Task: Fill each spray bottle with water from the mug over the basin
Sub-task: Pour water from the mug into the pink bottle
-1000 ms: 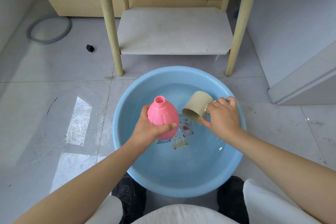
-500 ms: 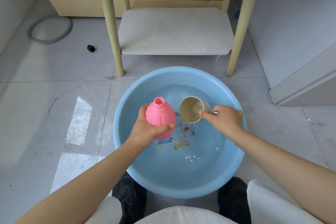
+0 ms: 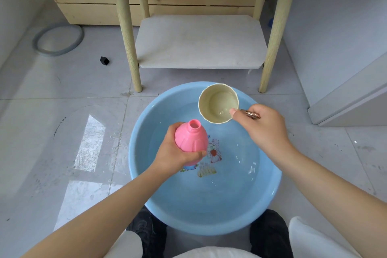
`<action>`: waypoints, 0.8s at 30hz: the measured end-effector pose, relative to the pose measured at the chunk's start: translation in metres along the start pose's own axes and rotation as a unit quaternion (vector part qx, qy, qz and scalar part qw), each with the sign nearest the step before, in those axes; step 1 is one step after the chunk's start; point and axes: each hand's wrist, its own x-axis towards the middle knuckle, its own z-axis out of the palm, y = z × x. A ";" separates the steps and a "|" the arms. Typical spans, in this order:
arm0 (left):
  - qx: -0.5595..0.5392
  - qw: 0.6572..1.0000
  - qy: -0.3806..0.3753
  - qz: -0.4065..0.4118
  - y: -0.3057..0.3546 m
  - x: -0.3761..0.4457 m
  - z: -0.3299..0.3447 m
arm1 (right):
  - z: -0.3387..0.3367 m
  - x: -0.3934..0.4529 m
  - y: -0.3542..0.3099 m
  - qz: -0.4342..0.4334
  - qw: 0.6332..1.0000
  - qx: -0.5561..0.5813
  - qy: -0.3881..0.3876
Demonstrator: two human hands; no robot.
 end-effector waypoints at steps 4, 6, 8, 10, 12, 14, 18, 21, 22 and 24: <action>-0.005 1.000 -0.003 0.001 0.003 -0.001 0.002 | 0.000 -0.004 -0.014 -0.095 0.993 -0.051 0.051; -0.002 1.000 -0.005 0.003 0.004 -0.002 0.003 | 0.001 -0.004 -0.018 -0.131 0.987 -0.069 0.069; -0.002 1.000 -0.007 0.003 0.006 -0.002 0.003 | 0.002 -0.004 -0.018 -0.165 0.979 -0.082 0.088; -0.007 1.000 -0.011 0.003 0.007 -0.003 0.004 | 0.003 -0.003 -0.015 -0.196 0.970 -0.099 0.104; -0.010 1.000 -0.013 0.002 0.007 -0.003 0.004 | 0.004 -0.002 -0.014 -0.225 0.959 -0.122 0.119; -0.009 1.000 -0.011 0.004 0.007 -0.002 0.004 | 0.005 -0.002 -0.014 -0.245 0.950 -0.142 0.134; -0.017 1.000 -0.013 0.006 0.007 -0.002 0.003 | 0.005 -0.002 -0.016 -0.275 0.936 -0.154 0.158; -0.016 1.000 -0.015 0.008 0.006 -0.002 0.003 | 0.005 -0.002 -0.017 -0.290 0.929 -0.156 0.169; -0.015 1.000 -0.015 0.008 0.006 -0.002 0.003 | 0.005 -0.003 -0.018 -0.293 0.928 -0.156 0.171; -0.018 1.000 -0.016 0.007 0.007 -0.003 0.003 | 0.005 -0.003 -0.019 -0.300 0.925 -0.154 0.175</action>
